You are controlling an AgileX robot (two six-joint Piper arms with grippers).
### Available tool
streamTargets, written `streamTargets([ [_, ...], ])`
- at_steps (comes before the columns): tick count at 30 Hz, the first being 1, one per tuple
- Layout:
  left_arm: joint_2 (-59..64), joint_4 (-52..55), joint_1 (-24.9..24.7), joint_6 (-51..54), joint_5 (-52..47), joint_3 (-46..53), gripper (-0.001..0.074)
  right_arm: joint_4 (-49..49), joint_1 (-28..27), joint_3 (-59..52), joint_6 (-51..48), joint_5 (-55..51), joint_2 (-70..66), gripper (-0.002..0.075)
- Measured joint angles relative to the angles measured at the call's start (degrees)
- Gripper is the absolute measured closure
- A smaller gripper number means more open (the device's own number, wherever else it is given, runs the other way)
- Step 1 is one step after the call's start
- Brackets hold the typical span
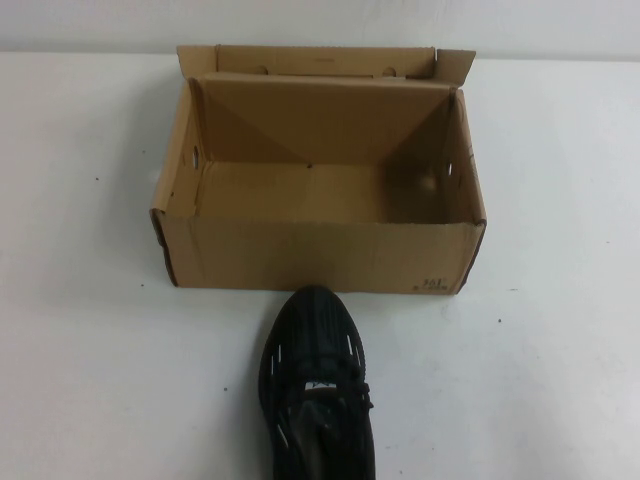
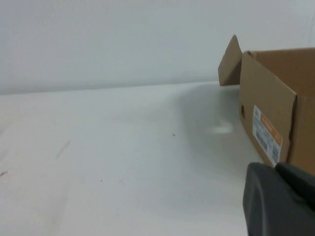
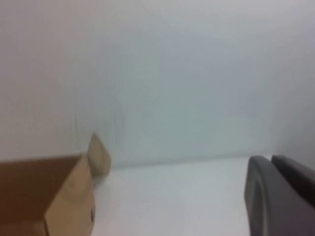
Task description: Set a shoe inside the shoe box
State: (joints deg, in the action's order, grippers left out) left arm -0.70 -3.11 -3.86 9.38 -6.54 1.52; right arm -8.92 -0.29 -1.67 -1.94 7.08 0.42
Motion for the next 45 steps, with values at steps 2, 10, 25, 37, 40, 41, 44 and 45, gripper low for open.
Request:
streamTargets([
  [2, 0.00, -0.14, 0.00, 0.00, 1.66, 0.00, 0.0736, 0.00, 0.00, 0.00, 0.00, 4.94, 0.00, 0.0743],
  [10, 0.00, -0.14, 0.00, 0.00, 2.12, 0.00, 0.0736, -0.22, 0.00, 0.00, 0.00, 10.47, 0.00, 0.0743],
  [25, 0.00, -3.96, 0.00, -21.95, 40.65, -0.42, 0.0736, -0.36, 0.00, 3.59, 4.88, 30.88, 0.09, 0.0743],
  [37, 6.43, 7.94, 0.00, -23.60, 30.07, -26.14, 0.0736, -8.46, 0.00, 30.56, 5.96, 22.57, -4.79, 0.0743],
  [40, 12.27, 12.80, 0.00, -26.36, 21.62, -34.29, 0.0736, -8.06, 0.00, 37.95, 5.96, 14.75, -10.40, 0.0743],
  [41, 14.50, 13.74, 0.00, -27.19, 17.78, -36.71, 0.0736, -7.84, 0.00, 40.67, 5.96, 10.27, -12.66, 0.0743],
  [44, 21.05, 14.64, 0.00, -28.85, 5.52, -41.68, 0.0736, -7.50, 0.00, 48.22, 5.96, -6.47, -19.65, 0.0743],
  [45, 22.66, 14.64, 0.00, -29.25, 2.02, -42.51, 0.0736, -7.51, 0.00, 49.81, 5.96, -11.03, -22.34, 0.0743],
])
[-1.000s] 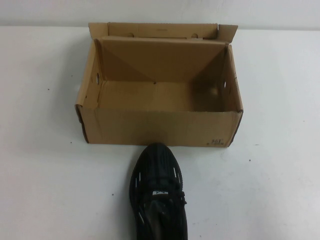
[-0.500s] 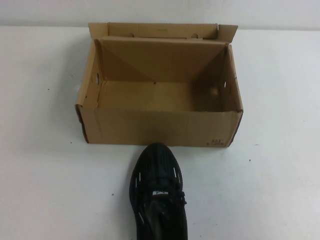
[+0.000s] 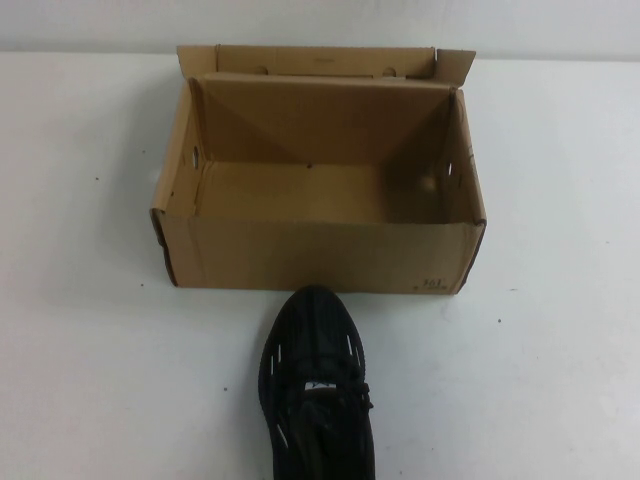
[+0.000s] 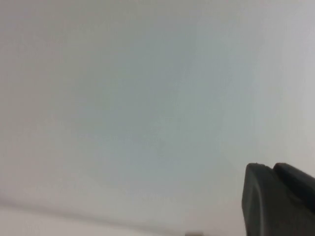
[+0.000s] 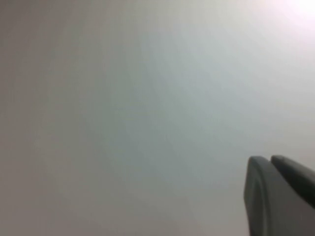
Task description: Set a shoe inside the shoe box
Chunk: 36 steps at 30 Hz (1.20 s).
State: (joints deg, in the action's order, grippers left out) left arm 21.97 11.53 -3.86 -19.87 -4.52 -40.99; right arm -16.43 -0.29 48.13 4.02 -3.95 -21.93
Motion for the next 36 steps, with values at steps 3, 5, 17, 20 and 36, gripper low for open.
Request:
streamTargets([
  [3, 4.66, 0.00, 0.00, -1.02, -10.43, -0.71, 0.0736, 0.38, 0.00, 3.22, -1.89, -13.66, -7.33, 0.0743],
  [5, 6.93, -0.22, 0.00, -1.11, -16.73, -0.71, 0.0736, 0.61, 0.00, 3.49, -6.40, -21.20, -11.73, 0.0743],
  [17, 10.46, -3.29, 0.00, 0.82, -42.00, -0.84, 0.0736, -19.92, 0.52, 3.58, -24.22, -45.15, -31.27, 0.0743],
  [20, 10.55, -5.26, 0.00, 5.09, -46.66, -0.84, 0.0736, -27.60, 3.75, 3.84, -35.07, -46.58, -36.44, 0.0736],
  [36, 10.55, -17.45, 0.00, 18.59, -55.34, -0.84, 0.0736, -0.07, 44.83, 22.71, -46.10, -48.43, -60.20, 0.0465],
])
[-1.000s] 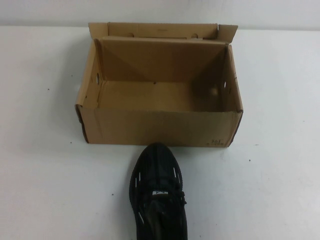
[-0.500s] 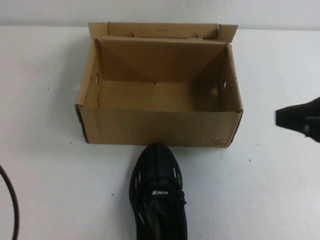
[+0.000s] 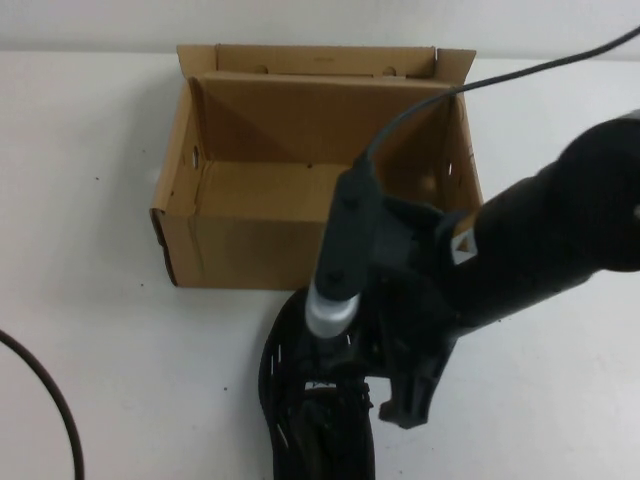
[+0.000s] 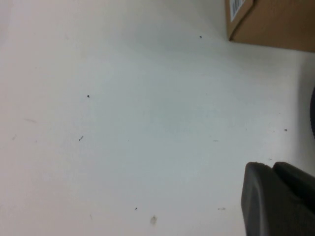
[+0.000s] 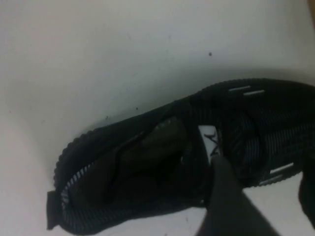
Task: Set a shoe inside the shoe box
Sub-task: Pick up the shoe from the table
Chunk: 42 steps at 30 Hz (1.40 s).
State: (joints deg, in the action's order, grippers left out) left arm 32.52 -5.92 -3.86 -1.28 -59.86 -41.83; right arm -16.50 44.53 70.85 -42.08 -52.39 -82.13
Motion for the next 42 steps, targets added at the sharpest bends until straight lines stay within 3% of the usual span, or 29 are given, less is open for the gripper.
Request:
streamTargets([
  [3, 0.00, -0.22, 0.00, 0.00, 0.00, 0.00, 0.0736, 2.43, 2.67, 2.30, -0.13, -0.13, -2.98, 0.0375],
  [6, 0.00, -0.22, 0.00, 0.03, 0.00, 0.00, 0.0736, 3.51, 3.43, 2.89, -0.66, -0.13, -5.71, 0.0335],
  [21, 0.00, -0.35, 0.00, 0.13, 0.00, 0.00, 0.0736, 4.99, 3.43, 3.03, -3.21, 2.40, -15.77, 0.0330],
  [26, 0.00, -0.35, 0.00, 0.16, 0.00, 0.00, 0.0736, 5.46, 3.43, 3.02, -3.21, 4.82, -19.41, 0.0406],
  [30, 0.00, -0.35, 0.00, 0.16, 0.00, 0.00, 0.0736, 5.19, 3.65, 3.37, -3.21, 4.88, -20.27, 0.0608],
  [32, 0.00, -0.35, 0.00, 0.26, 0.00, 0.00, 0.0736, 5.19, 3.78, 3.36, -3.21, 4.77, -20.27, 0.0670],
  [42, 0.00, -1.65, 0.00, 6.38, 0.00, 0.00, 0.0736, 5.86, 3.86, 3.36, -0.88, 3.77, -17.99, 0.0713],
])
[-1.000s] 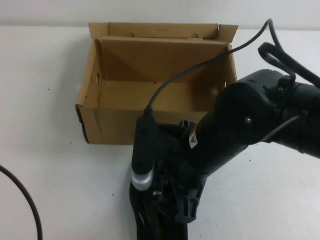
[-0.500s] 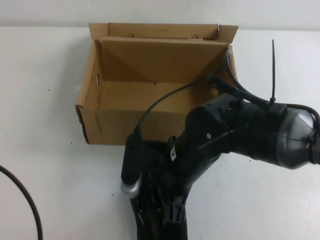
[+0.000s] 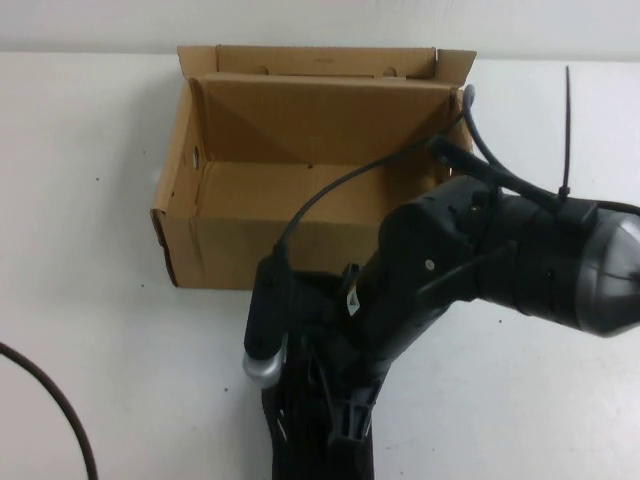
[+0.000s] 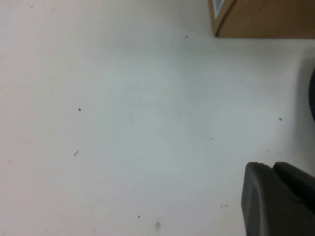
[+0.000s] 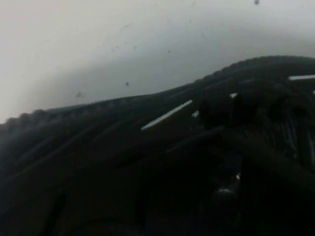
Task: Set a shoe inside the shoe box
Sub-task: Pick up the shoe from the table, then hand over the shoe
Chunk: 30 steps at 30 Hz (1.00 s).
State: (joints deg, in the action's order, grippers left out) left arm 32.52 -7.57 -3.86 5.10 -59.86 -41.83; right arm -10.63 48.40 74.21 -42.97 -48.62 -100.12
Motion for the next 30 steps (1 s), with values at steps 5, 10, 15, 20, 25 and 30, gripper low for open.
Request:
streamTargets([
  [5, 0.00, -5.06, 0.00, 10.60, 0.00, -0.03, 0.0736, -2.09, 0.00, 2.83, 2.84, -6.05, 1.30, 0.0717],
  [10, 0.00, -15.89, 0.00, 27.42, 0.13, -0.03, 0.0736, -4.35, 0.00, 10.08, 8.24, -13.36, 1.54, 0.0717],
  [15, 0.00, -27.88, -0.07, 35.06, 2.76, -0.03, 0.0729, -3.72, 0.00, 18.75, 21.75, -15.24, 1.63, 0.0717],
  [20, 0.00, -32.83, -0.07, 36.80, 6.09, -0.03, 0.0542, -0.73, 0.00, 25.54, 33.08, -12.69, 1.63, 0.0718],
  [25, 0.00, -38.30, -0.07, 41.15, 11.15, -0.03, 0.0230, 0.40, 0.00, 29.39, 35.82, -10.42, 0.69, 0.0718],
  [30, 0.14, -42.03, -0.07, 47.56, 12.91, -0.12, 0.0148, 0.49, 0.00, 33.52, 37.52, -10.17, -2.55, 0.0718],
])
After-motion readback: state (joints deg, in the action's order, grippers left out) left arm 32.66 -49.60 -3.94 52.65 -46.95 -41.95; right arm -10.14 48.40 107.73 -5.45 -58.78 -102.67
